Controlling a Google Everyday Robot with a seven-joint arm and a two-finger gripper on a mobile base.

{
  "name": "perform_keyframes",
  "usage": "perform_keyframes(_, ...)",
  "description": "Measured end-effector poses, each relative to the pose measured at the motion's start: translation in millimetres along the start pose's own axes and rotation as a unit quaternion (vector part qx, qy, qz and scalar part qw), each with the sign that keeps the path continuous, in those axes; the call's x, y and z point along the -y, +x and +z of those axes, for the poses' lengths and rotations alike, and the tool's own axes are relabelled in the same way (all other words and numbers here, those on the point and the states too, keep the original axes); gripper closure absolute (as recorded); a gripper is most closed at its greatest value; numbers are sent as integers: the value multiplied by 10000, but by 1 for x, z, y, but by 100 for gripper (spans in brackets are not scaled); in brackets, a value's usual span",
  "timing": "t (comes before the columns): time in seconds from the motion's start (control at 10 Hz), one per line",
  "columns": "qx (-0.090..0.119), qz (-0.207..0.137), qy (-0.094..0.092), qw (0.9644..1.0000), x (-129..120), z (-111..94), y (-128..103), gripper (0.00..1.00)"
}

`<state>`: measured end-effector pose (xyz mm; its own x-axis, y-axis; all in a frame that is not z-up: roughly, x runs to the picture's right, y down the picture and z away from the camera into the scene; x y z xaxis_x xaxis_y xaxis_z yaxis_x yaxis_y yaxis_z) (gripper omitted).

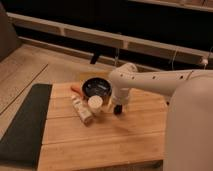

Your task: Knock the eraser over

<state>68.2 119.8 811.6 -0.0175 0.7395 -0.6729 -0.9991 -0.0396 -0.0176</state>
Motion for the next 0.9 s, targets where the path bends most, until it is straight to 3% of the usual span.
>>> perform_keyframes(0.1, -49, -225, -25, 9997, -6, 8, -6, 35)
perform_keyframes(0.4, -226, -997, 263, 9944, -13, 20, -18, 35)
perform_keyframes(0.8, -123, -1668, 569, 9843, -18, 3, -50, 35)
perform_keyframes(0.9, -49, -1701, 578, 9837, -21, -5, -54, 35)
